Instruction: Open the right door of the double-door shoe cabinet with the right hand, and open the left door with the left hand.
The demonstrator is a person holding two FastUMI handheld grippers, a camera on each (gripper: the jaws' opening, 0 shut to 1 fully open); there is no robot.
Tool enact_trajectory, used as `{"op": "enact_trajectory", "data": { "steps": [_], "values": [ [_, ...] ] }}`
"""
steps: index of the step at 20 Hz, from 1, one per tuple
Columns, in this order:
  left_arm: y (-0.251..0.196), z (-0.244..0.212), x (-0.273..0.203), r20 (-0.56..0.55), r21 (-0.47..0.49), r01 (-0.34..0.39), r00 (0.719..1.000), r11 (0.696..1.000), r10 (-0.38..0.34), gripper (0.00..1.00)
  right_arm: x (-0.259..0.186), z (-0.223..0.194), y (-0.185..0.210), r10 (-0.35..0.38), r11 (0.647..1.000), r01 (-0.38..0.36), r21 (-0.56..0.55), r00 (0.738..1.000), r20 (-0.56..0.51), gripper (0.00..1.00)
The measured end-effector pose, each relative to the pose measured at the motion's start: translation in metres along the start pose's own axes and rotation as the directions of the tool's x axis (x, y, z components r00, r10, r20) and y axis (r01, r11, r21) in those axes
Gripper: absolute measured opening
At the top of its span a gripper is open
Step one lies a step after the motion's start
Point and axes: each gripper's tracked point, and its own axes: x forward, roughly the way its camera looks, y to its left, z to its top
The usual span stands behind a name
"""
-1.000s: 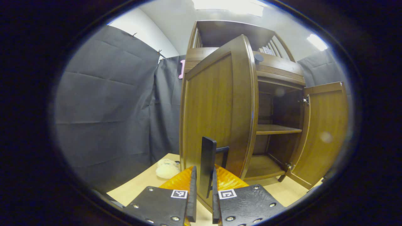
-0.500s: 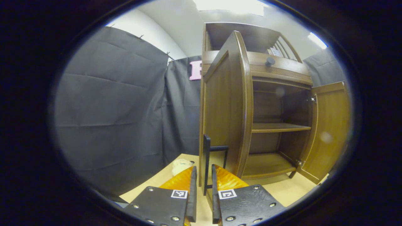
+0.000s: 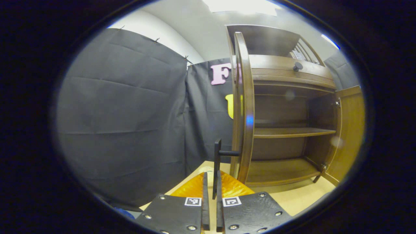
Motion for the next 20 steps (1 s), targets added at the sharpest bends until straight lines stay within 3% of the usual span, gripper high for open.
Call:
{"op": "enact_trajectory", "data": {
  "steps": [1, 3, 5, 6, 8, 9, 10, 11, 12, 13, 14, 19, 20],
  "values": [
    [0.012, 0.002, -0.003, 0.004, -0.001, -0.018, 1.0, 1.0, 0.018, 0.0, 0.002, 0.0, 0.001, 0.001, 1.0, -0.001, -0.001, 1.0, 0.003, 0.92],
    [0.026, 0.007, -0.01, 0.016, 0.001, -0.056, 0.998, 0.998, 0.056, 0.0, 0.003, 0.002, 0.003, 0.003, 1.0, -0.003, -0.006, 1.0, 0.006, 0.93],
    [0.033, 0.01, -0.016, 0.025, -0.016, -0.04, 0.999, 0.999, 0.04, 0.17, 0.002, 0.004, 0.002, -0.002, 1.0, 0.002, -0.003, 1.0, 0.014, 0.94],
    [0.033, 0.012, -0.019, 0.027, -0.021, -0.036, 0.999, 0.999, 0.036, 0.0, 0.001, 0.006, 0.001, -0.005, 1.0, 0.005, -0.001, 1.0, 0.02, 0.92],
    [0.034, 0.014, -0.023, 0.039, -0.014, -0.032, 0.999, 0.999, 0.032, 0.17, -0.002, 0.012, -0.001, -0.014, 1.0, 0.014, -0.004, 0.999, 0.03, 0.93],
    [0.029, 0.018, -0.028, 0.045, -0.016, -0.022, 0.999, 1.0, 0.023, 0.17, -0.004, 0.013, -0.004, -0.02, 1.0, 0.02, -0.007, 0.999, 0.036, 0.92],
    [0.022, 0.021, -0.033, 0.051, -0.016, -0.006, 0.999, 1.0, 0.007, 0.0, -0.007, 0.018, -0.008, -0.027, 1.0, 0.027, -0.009, 0.999, 0.043, 0.93],
    [0.015, 0.027, -0.041, 0.059, -0.015, 0.013, 0.998, 1.0, -0.012, 0.0, -0.009, 0.02, -0.011, -0.032, 0.999, 0.033, -0.009, 0.998, 0.047, 0.93],
    [0.007, 0.032, -0.049, 0.069, -0.014, 0.03, 0.997, 0.999, -0.029, 0.18, -0.013, 0.024, -0.013, -0.037, 0.999, 0.037, -0.01, 0.998, 0.051, 0.93],
    [-0.001, 0.035, -0.057, 0.076, -0.017, 0.051, 0.996, 0.999, -0.05, 0.18, -0.017, 0.025, -0.017, -0.044, 0.999, 0.044, -0.012, 0.998, 0.054, 0.94],
    [-0.01, 0.04, -0.067, 0.082, -0.022, 0.073, 0.994, 0.997, -0.071, 0.0, -0.021, 0.027, -0.02, -0.048, 0.999, 0.049, -0.013, 0.997, 0.057, 0.92],
    [-0.046, 0.055, -0.112, 0.116, -0.017, 0.154, 0.982, 0.988, -0.151, 0.18, -0.041, 0.039, -0.032, -0.079, 0.996, 0.081, -0.026, 0.994, 0.081, 0.92],
    [-0.052, 0.057, -0.121, 0.121, -0.017, 0.164, 0.98, 0.986, -0.161, 0.18, -0.046, 0.041, -0.037, -0.09, 0.995, 0.093, -0.031, 0.992, 0.084, 0.93]
  ]
}}
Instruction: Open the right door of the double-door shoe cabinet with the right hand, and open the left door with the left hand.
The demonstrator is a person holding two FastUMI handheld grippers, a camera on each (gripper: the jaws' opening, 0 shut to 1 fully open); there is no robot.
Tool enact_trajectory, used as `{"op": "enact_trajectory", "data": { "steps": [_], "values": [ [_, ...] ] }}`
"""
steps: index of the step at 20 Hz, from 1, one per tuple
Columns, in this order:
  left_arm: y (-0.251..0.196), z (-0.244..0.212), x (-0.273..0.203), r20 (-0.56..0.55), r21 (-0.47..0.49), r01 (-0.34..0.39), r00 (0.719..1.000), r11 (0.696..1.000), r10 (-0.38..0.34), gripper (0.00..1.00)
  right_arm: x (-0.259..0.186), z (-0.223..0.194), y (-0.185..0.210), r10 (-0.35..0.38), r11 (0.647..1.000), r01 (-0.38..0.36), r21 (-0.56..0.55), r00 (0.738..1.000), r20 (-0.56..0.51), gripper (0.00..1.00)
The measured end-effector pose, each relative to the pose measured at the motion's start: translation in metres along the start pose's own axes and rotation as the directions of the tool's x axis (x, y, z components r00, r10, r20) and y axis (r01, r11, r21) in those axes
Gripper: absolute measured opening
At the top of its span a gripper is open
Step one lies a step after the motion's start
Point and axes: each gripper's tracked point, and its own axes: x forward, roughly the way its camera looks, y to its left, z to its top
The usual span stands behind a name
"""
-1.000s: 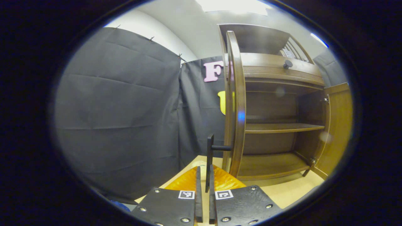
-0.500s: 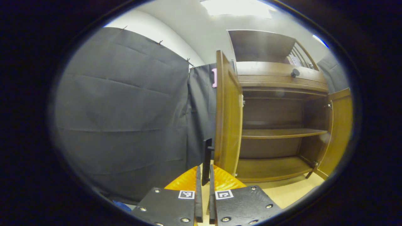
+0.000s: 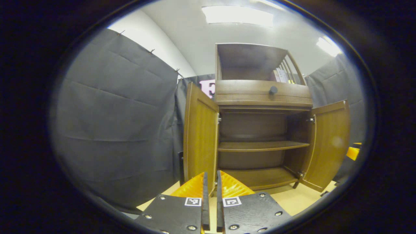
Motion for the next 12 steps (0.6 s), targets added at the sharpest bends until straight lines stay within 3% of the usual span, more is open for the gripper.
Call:
{"op": "enact_trajectory", "data": {
  "steps": [12],
  "values": [
    [-0.034, 0.005, -0.077, 0.032, 0.082, 0.024, 0.999, 0.996, -0.027, 0.17, -0.045, 0.001, -0.05, -0.099, 0.995, 0.099, 0.007, 0.995, -0.007, 0.93]
  ]
}}
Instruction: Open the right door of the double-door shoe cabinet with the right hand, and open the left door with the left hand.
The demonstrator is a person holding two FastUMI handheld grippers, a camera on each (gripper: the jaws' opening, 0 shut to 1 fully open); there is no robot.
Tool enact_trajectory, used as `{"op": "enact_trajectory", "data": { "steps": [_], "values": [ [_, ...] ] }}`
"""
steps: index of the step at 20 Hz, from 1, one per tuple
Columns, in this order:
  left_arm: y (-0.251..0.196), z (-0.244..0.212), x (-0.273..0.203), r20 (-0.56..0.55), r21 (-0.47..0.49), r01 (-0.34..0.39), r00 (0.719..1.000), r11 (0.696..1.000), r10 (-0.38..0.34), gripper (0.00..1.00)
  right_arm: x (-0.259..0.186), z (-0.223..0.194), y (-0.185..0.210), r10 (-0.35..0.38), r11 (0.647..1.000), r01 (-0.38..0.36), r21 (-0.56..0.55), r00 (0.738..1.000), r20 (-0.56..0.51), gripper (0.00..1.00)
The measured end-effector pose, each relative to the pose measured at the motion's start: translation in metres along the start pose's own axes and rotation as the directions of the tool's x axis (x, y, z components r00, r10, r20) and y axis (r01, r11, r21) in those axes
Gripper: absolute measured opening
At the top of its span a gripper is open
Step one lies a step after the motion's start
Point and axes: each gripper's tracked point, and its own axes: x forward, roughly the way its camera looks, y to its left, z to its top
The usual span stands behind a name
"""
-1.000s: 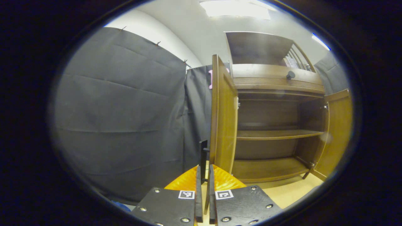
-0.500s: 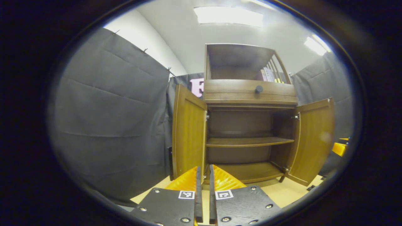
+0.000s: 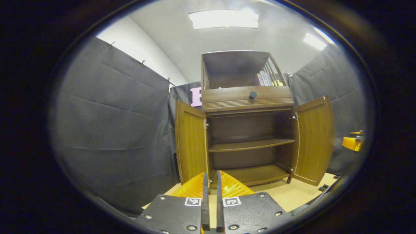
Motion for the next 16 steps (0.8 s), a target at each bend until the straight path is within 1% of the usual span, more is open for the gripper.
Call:
{"op": "enact_trajectory", "data": {
  "steps": [1, 3, 4, 8, 11, 12, 13, 16],
  "values": [
    [0.0, -0.002, -0.003, -0.002, 0.001, -0.001, 1.0, 1.0, 0.001, 0.17, -0.002, -0.001, -0.001, -0.002, 1.0, 0.002, 0.006, 1.0, -0.003, 0.92],
    [0.001, -0.002, -0.009, 0.006, 0.004, -0.012, 1.0, 1.0, 0.012, 0.17, -0.006, -0.003, -0.002, -0.003, 1.0, 0.003, 0.013, 1.0, -0.005, 0.93],
    [0.0, 0.0, -0.014, 0.006, -0.001, -0.004, 1.0, 1.0, 0.004, 0.17, -0.007, -0.004, -0.001, -0.001, 1.0, 0.002, 0.015, 1.0, -0.007, 0.93],
    [0.001, -0.007, -0.019, 0.002, -0.014, -0.008, 1.0, 1.0, 0.008, 0.65, -0.012, -0.004, 0.003, 0.005, 1.0, -0.005, 0.021, 1.0, -0.005, 0.93],
    [0.01, -0.005, -0.024, 0.008, -0.006, -0.049, 0.999, 0.999, 0.049, 1.0, -0.013, -0.003, 0.005, 0.011, 1.0, -0.011, 0.02, 1.0, -0.001, 0.93],
    [0.009, -0.005, -0.024, 0.008, -0.004, -0.053, 0.999, 0.999, 0.053, 1.0, -0.013, -0.004, 0.005, 0.011, 1.0, -0.011, 0.018, 1.0, -0.001, 0.93],
    [0.01, -0.007, -0.024, 0.005, -0.004, -0.057, 0.998, 0.998, 0.057, 0.89, -0.013, -0.004, 0.005, 0.012, 1.0, -0.012, 0.018, 1.0, -0.003, 0.93],
    [0.012, -0.007, -0.024, 0.002, -0.001, -0.067, 0.998, 0.998, 0.067, 1.0, -0.014, -0.004, 0.006, 0.015, 1.0, -0.015, 0.022, 1.0, -0.007, 0.93]
  ]
}}
